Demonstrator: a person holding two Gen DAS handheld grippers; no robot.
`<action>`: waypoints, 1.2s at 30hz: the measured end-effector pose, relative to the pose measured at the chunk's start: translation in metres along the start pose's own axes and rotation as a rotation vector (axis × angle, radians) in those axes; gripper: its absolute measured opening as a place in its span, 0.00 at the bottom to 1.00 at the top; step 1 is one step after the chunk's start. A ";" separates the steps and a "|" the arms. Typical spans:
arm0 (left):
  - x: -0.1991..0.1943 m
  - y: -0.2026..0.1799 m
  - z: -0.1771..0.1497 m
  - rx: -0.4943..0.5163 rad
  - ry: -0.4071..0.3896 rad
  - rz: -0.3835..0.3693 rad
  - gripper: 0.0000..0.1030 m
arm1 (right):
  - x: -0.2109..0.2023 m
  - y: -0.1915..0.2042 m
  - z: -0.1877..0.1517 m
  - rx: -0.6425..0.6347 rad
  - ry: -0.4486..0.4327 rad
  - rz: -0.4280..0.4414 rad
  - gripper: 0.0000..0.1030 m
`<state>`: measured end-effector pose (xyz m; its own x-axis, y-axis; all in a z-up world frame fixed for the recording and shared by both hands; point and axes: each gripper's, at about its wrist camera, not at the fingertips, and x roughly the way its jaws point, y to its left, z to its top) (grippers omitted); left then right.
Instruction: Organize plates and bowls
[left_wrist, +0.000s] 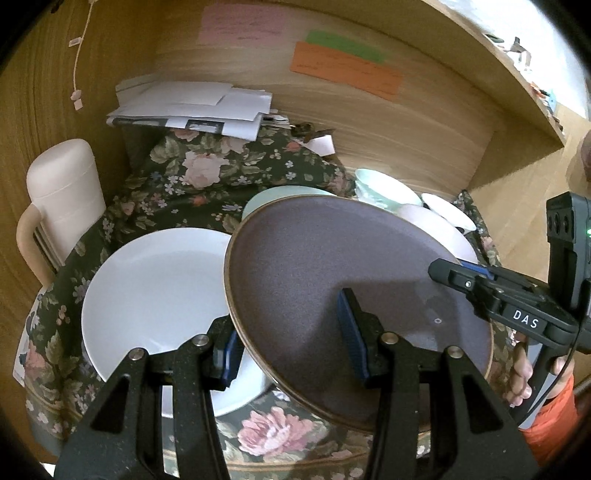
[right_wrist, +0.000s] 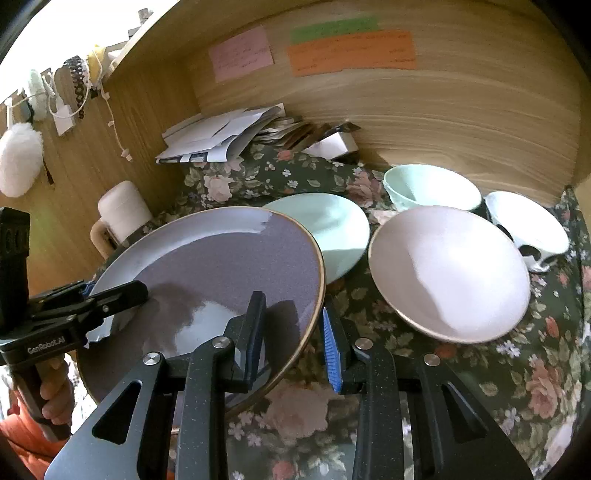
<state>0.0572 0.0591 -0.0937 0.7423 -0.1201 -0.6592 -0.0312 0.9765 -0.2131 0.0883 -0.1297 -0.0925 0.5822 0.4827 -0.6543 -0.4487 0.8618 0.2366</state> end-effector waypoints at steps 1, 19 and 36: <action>-0.002 -0.003 -0.002 0.004 -0.001 -0.002 0.46 | -0.002 -0.001 -0.002 0.002 -0.002 -0.001 0.25; -0.010 -0.037 -0.022 0.044 0.002 -0.046 0.46 | -0.042 -0.015 -0.036 0.049 -0.035 -0.043 0.25; 0.013 -0.057 -0.038 0.058 0.054 -0.065 0.46 | -0.042 -0.039 -0.063 0.106 -0.008 -0.055 0.25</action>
<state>0.0429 -0.0052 -0.1176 0.7040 -0.1912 -0.6840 0.0555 0.9750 -0.2154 0.0392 -0.1935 -0.1196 0.6090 0.4354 -0.6629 -0.3425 0.8983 0.2754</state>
